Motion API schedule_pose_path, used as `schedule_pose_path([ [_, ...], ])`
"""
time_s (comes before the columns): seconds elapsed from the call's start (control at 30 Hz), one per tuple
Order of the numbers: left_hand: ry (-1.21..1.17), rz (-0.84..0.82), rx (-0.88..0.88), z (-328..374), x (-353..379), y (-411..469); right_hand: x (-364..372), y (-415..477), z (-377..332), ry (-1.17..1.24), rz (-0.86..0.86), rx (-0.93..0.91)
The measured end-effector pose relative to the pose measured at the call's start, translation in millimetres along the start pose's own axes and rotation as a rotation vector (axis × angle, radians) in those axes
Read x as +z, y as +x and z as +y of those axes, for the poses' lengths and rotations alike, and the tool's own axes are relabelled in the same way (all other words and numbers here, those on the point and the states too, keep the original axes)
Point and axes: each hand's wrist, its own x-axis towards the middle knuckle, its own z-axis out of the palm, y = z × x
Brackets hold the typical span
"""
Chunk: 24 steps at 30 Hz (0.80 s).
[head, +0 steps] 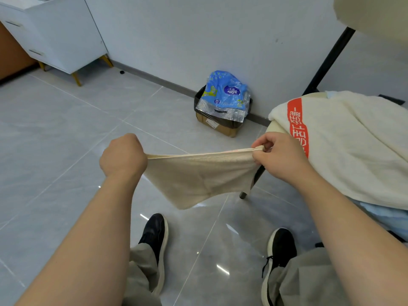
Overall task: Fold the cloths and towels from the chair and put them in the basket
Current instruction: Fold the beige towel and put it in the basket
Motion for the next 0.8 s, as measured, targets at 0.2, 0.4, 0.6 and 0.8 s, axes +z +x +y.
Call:
schedule_pose_path([
  [0.2, -0.27, -0.054, 0.013, 1, -4, 3, 0, 3, 2, 0.022, 0.016, 0.021],
  [0.4, -0.141, -0.216, 0.119, -4, 2, 4, 3, 5, 3, 0.022, 0.022, 0.036],
  [0.6, 0.081, -0.182, 0.161, -8, -1, 0, 2, 5, 5, 0.022, -0.025, 0.009],
  [0.8, 0.109, -0.159, 0.195, -6, -2, -3, 3, 8, 10, -0.11, -0.011, -0.017],
])
